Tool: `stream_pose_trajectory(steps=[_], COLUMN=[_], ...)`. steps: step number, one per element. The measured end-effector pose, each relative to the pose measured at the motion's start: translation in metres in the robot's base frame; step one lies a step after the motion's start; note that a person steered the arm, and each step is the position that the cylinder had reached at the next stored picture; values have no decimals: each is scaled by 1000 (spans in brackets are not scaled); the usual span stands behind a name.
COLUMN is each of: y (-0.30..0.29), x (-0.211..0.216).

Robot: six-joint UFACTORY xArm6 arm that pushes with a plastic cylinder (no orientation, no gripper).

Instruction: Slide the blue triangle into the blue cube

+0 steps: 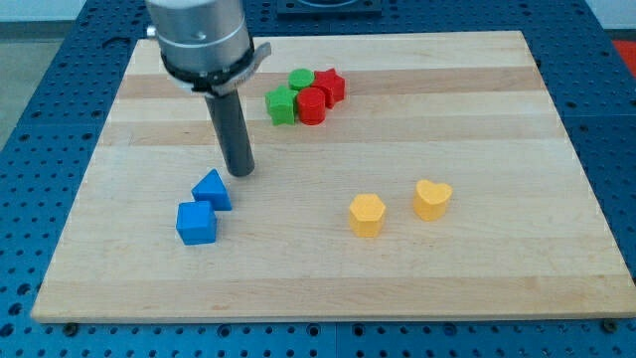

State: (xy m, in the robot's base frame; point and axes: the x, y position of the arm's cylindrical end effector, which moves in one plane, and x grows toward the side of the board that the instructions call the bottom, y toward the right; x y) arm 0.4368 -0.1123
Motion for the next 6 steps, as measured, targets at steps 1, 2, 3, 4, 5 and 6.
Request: stream_pose_trajectory(steps=[1, 2, 3, 4, 5, 6], y=[-16, -31, -42, -43, -28, -15], x=[1, 25, 40, 31, 30, 40])
